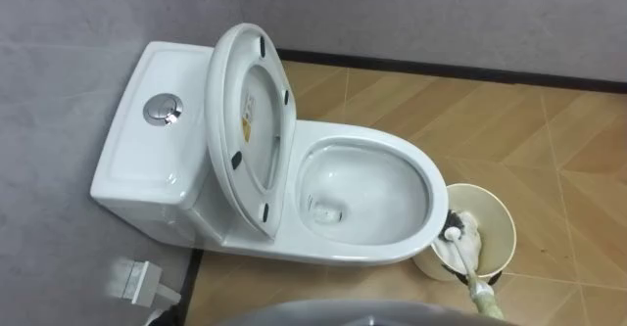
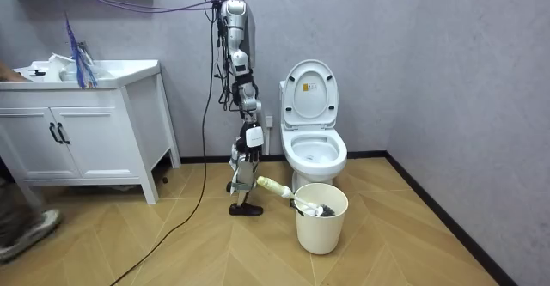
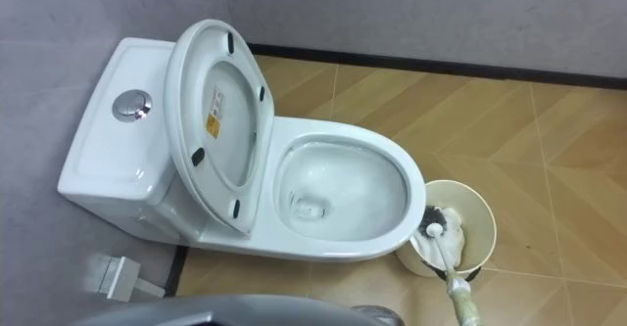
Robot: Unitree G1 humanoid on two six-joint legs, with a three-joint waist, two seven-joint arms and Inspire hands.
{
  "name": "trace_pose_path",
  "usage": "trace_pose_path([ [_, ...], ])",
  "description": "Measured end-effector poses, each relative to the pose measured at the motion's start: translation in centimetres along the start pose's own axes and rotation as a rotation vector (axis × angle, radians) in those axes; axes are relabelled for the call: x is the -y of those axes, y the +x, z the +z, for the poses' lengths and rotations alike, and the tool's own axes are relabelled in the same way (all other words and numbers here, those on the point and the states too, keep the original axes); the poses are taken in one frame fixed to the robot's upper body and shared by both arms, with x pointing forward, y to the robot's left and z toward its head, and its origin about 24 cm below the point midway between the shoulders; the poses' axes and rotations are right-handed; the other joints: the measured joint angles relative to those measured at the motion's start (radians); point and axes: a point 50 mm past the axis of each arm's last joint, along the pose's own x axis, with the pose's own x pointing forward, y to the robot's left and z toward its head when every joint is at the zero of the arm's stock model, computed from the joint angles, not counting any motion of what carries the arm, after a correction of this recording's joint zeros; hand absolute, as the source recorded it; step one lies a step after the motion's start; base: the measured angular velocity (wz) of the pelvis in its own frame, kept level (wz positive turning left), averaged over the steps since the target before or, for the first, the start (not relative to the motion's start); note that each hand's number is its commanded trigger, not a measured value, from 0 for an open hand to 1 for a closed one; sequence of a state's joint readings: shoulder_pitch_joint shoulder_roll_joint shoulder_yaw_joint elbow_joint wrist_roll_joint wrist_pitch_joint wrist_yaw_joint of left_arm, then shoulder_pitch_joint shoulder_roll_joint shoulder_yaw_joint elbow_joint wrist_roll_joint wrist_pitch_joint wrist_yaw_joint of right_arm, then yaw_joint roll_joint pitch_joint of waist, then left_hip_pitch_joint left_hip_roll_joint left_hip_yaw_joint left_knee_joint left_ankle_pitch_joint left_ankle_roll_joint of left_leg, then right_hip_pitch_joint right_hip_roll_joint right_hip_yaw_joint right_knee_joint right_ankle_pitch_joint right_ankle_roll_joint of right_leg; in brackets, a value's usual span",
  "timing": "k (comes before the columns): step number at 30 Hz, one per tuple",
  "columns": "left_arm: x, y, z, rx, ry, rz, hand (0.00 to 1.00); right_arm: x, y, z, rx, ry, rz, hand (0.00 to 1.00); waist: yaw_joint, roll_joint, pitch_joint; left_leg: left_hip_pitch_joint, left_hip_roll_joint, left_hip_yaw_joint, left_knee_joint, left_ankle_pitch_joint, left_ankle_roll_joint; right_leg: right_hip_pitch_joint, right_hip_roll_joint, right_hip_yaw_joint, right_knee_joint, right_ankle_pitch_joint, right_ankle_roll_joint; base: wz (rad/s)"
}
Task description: Brush toilet
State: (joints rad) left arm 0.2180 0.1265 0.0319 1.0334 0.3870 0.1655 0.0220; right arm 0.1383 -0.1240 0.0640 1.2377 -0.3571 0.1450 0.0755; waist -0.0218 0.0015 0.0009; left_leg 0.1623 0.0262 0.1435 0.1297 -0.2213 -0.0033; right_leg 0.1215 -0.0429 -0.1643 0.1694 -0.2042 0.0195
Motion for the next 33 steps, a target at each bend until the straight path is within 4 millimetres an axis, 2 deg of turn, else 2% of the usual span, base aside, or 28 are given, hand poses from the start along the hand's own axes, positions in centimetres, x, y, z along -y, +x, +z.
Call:
trace_pose_path([
  [15,0.2,0.0,0.0,-0.001,0.015,0.001,0.0,0.3,0.0,0.1,0.018,0.025,-0.056,0.0,-0.002,0.0,0.0006,0.008,0.0,0.018,0.0,0.0,0.0,0.003,0.0,0.016,0.0,0.0,0.001,-0.02],
  [23,0.2,0.0,0.7,0.065,0.006,0.048,0.0,1.1,-0.1,1.0,0.081,0.018,-0.16,0.0,0.004,0.005,0.0088,-0.003,0.001,0.024,-0.001,0.0,0.0,-0.022,0.002,0.029,0.012,0.0,0.001,-0.04],
  [26,0.3,-0.1,1.3,0.102,-0.003,0.074,0.0,2.5,-0.6,2.7,0.168,0.056,-0.271,0.0,0.003,0.01,0.013,-0.022,0.003,0.041,0.0,0.0,0.0,-0.048,0.005,0.045,0.019,0.005,0.001,-0.17],
  [28,0.2,0.0,1.8,0.13,-0.015,0.084,0.0,3.6,-1.3,5.2,0.318,0.131,-0.355,0.0,0.003,0.013,0.0125,-0.036,0.008,0.05,0.005,0.0,0.0,-0.069,0.01,0.053,0.015,0.015,-0.002,-0.17],
  [33,-0.1,-0.1,2.7,0.192,-0.05,0.106,0.0,4.5,-2.7,8.4,0.517,0.169,-0.425,0.0,0.003,0.01,0.0098,-0.037,0.01,0.048,0.006,0.001,0.0,-0.068,0.012,0.052,0.014,0.017,-0.004,0.0],
])
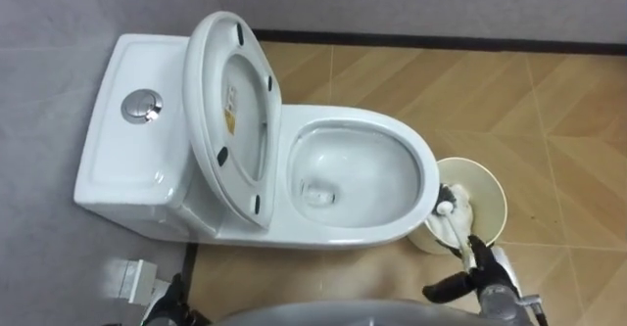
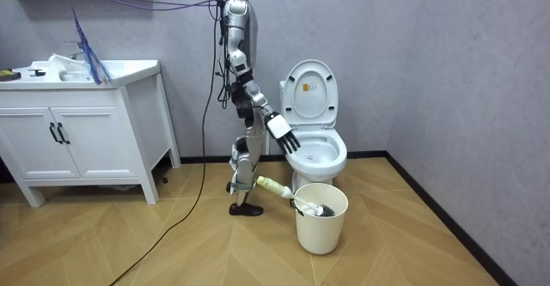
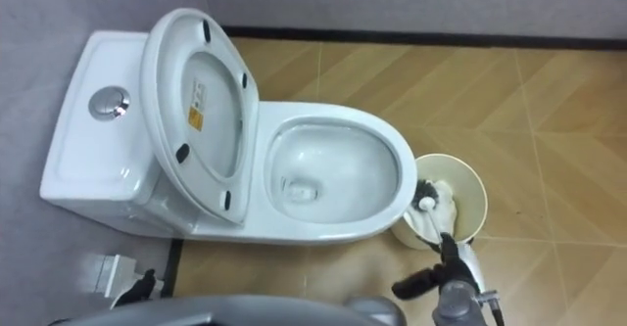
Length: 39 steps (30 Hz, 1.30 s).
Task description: Brush toilet
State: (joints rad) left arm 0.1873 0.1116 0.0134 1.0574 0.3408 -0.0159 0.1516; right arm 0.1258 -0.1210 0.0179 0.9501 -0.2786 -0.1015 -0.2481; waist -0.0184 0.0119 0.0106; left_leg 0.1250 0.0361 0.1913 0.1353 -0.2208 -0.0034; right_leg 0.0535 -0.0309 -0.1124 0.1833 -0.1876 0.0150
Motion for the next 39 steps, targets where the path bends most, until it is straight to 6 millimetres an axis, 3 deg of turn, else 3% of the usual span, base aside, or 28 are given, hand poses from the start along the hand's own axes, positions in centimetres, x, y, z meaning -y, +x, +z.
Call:
trace_pose_path([
  [12,-0.5,0.0,0.6,0.062,-0.076,0.041,0.0,1.2,0.2,3.3,0.177,0.056,-0.148,0.0,0.002,-0.016,-0.0106,0.011,0.003,-0.005,0.0,0.0,0.0,0.019,0.002,-0.002,-0.001,0.002,-0.002,0.0],
  [21,-1.0,0.0,-0.3,0.033,-0.075,0.05,0.0,1.4,0.3,1.8,0.087,0.126,-0.187,0.0,0.004,-0.015,-0.0091,0.004,0.002,-0.005,0.002,0.0,0.0,0.009,-0.001,-0.019,0.0,0.004,-0.003,0.02],
  [24,-1.3,0.2,0.2,0.04,-0.103,0.056,0.0,1.8,0.6,2.2,0.082,0.176,-0.218,0.0,0.002,-0.015,-0.0102,-0.045,0.003,-0.014,0.028,0.0,0.0,-0.031,-0.003,-0.025,0.005,0.01,-0.003,0.05],
  [29,-1.8,0.8,2.1,0.074,-0.104,0.048,0.0,3.1,1.9,3.2,0.047,0.23,-0.268,0.0,0.006,-0.011,-0.0068,-0.133,0.006,-0.041,0.073,0.001,0.001,-0.094,-0.004,-0.036,0.026,0.02,-0.009,0.1],
  [36,-2.5,1.6,6.2,0.177,-0.101,0.053,0.0,4.5,3.0,4.3,-0.013,0.289,-0.342,0.0,0.027,-0.018,0.0055,-0.318,0.005,-0.086,0.172,0.001,0.001,-0.237,-0.02,-0.085,0.087,0.023,-0.014,0.19],
  [38,-2.7,1.6,7.2,0.201,-0.105,0.054,0.0,4.7,3.3,4.7,-0.026,0.297,-0.345,0.0,0.038,-0.02,0.0123,-0.363,0.005,-0.087,0.199,0.001,0.002,-0.28,-0.023,-0.085,0.113,0.023,-0.015,0.11],
  [39,-2.7,1.7,8.1,0.223,-0.096,0.052,0.0,5.2,3.5,5.0,-0.033,0.313,-0.356,0.0,0.047,-0.02,0.0224,-0.393,0.004,-0.088,0.221,0.001,0.002,-0.306,-0.027,-0.086,0.129,0.024,-0.015,0.06],
])
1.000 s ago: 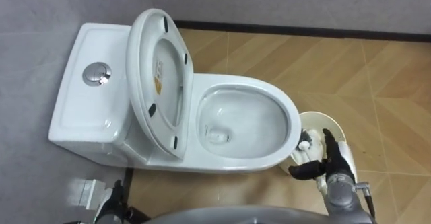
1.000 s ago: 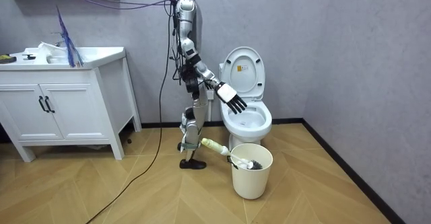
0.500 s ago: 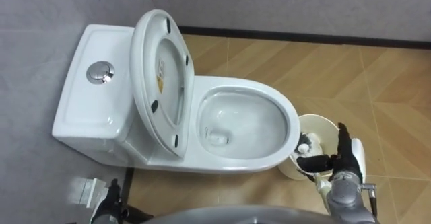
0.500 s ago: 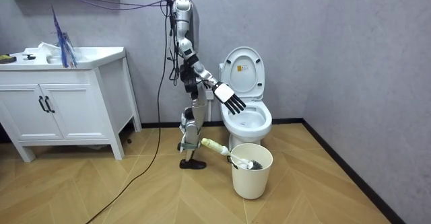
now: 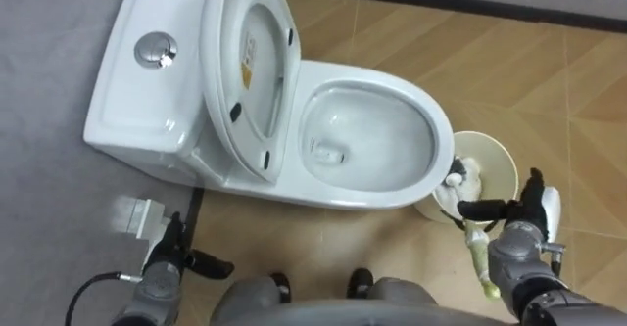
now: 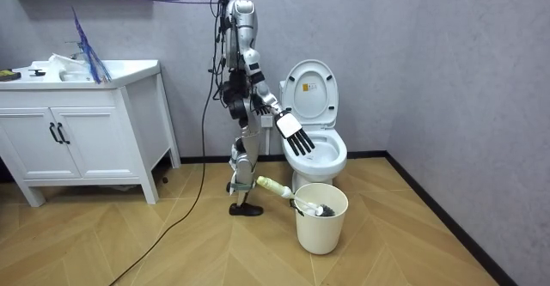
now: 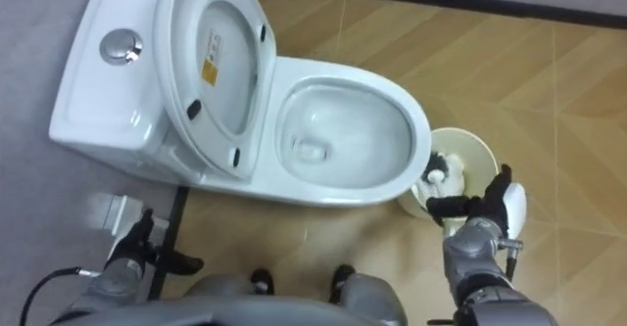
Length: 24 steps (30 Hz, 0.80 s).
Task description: Brush toilet
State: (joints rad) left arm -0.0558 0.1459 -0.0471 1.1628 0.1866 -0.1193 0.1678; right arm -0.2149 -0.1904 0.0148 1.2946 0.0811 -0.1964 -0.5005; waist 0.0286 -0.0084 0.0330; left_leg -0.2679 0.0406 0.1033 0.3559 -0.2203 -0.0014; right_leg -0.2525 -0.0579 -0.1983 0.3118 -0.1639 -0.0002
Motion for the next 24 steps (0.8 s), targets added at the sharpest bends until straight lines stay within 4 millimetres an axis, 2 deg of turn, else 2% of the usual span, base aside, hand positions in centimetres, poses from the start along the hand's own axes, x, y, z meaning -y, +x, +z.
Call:
trace_pose_path([
  [5,-0.1,0.7,2.7,0.07,0.013,0.004,0.0,0.6,0.9,2.1,0.014,0.042,-0.04,0.0,0.008,-0.001,0.0042,-0.138,-0.006,0.0,0.069,0.0,0.022,-0.141,-0.023,-0.004,0.09,-0.009,-0.005,0.07],
  [8,-0.2,0.9,4.5,0.128,0.036,0.005,0.0,1.6,1.5,2.9,0.0,0.077,-0.076,0.0,0.005,-0.006,0.0068,-0.218,-0.02,-0.002,0.118,-0.005,0.035,-0.23,-0.048,0.002,0.175,-0.035,-0.002,0.13],
  [10,-0.4,1.0,5.9,0.159,0.011,0.012,0.0,2.5,1.9,2.8,-0.031,0.103,-0.108,0.0,0.005,-0.015,0.0127,-0.274,-0.034,-0.013,0.16,-0.008,0.04,-0.291,-0.069,0.004,0.235,-0.058,0.001,0.21],
  [13,-0.8,1.2,6.6,0.169,-0.021,0.025,0.0,3.3,2.4,3.7,-0.044,0.131,-0.131,0.0,0.007,-0.024,0.0179,-0.344,-0.039,-0.024,0.202,-0.009,0.042,-0.361,-0.08,0.004,0.282,-0.062,0.0,0.1],
  [17,-0.5,1.1,7.4,0.196,-0.024,0.013,0.0,4.3,2.8,4.4,-0.034,0.141,-0.156,0.0,0.009,-0.023,0.0185,-0.427,-0.037,-0.027,0.246,-0.01,0.047,-0.436,-0.086,-0.001,0.318,-0.063,-0.003,0.05],
  [20,-0.3,0.9,8.7,0.249,-0.006,0.003,0.0,4.5,3.0,4.8,-0.03,0.149,-0.159,0.0,0.007,-0.021,0.0184,-0.495,-0.039,-0.028,0.287,-0.013,0.052,-0.504,-0.099,-0.003,0.367,-0.073,-0.006,0.1],
  [24,-0.2,0.7,10.9,0.327,0.005,-0.002,0.0,4.4,3.0,4.8,-0.058,0.165,-0.154,0.0,0.009,-0.013,0.0205,-0.588,-0.04,-0.033,0.372,-0.035,0.056,-0.593,-0.111,0.001,0.455,-0.101,-0.011,0.05],
])
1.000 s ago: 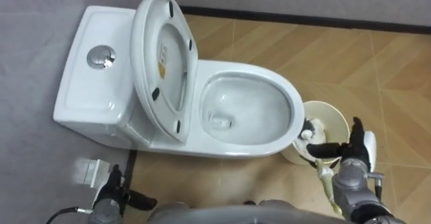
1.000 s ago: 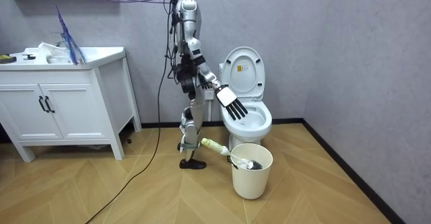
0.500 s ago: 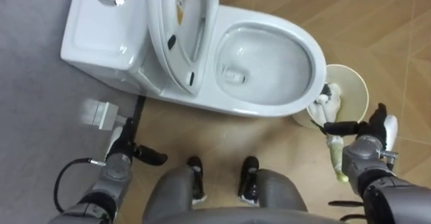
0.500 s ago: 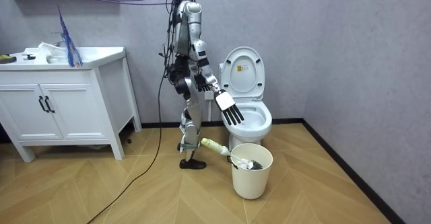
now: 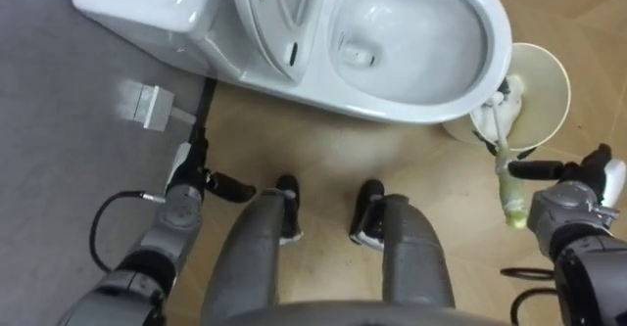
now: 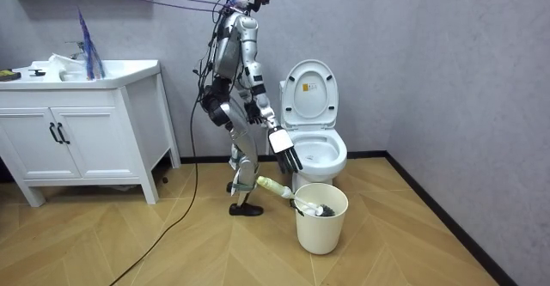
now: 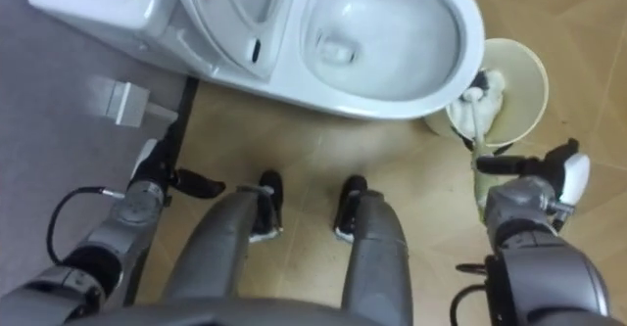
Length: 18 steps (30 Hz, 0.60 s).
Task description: Brush toilet
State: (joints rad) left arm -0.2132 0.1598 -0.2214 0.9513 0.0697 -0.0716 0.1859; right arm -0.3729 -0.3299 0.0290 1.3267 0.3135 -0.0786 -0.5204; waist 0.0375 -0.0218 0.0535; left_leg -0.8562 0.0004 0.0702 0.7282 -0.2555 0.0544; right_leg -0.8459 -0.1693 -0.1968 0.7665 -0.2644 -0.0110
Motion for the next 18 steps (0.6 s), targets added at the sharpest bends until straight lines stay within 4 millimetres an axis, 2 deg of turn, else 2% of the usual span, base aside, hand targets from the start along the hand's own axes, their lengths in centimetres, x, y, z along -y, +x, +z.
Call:
trace_pose_path([
  [4,-0.2,0.3,2.2,0.081,-0.014,0.008,0.0,0.7,0.3,-0.1,0.0,-0.028,-0.001,0.0,0.02,0.003,0.0001,-0.087,0.001,0.009,0.127,-0.051,0.002,-0.098,-0.022,0.013,0.138,-0.053,-0.007,-0.01],
  [6,-0.3,0.4,2.7,0.097,-0.019,0.011,0.0,0.7,0.4,0.0,0.0,-0.03,0.005,0.0,0.021,0.003,0.0,-0.122,0.001,0.01,0.171,-0.065,0.001,-0.134,-0.028,0.021,0.186,-0.072,-0.009,0.06],
  [10,-0.3,0.6,3.6,0.115,-0.053,0.008,0.0,0.4,0.4,0.5,0.006,-0.012,0.032,0.0,0.02,0.004,-0.0003,-0.179,0.002,0.006,0.23,-0.076,-0.007,-0.187,-0.039,0.015,0.249,-0.093,-0.027,0.08],
  [18,0.7,0.4,5.6,0.199,-0.047,-0.037,0.0,-0.2,0.4,2.8,0.04,0.048,0.067,0.0,0.021,0.019,0.0067,-0.303,0.001,-0.005,0.343,-0.094,-0.014,-0.304,-0.061,0.009,0.368,-0.126,-0.051,0.07],
])
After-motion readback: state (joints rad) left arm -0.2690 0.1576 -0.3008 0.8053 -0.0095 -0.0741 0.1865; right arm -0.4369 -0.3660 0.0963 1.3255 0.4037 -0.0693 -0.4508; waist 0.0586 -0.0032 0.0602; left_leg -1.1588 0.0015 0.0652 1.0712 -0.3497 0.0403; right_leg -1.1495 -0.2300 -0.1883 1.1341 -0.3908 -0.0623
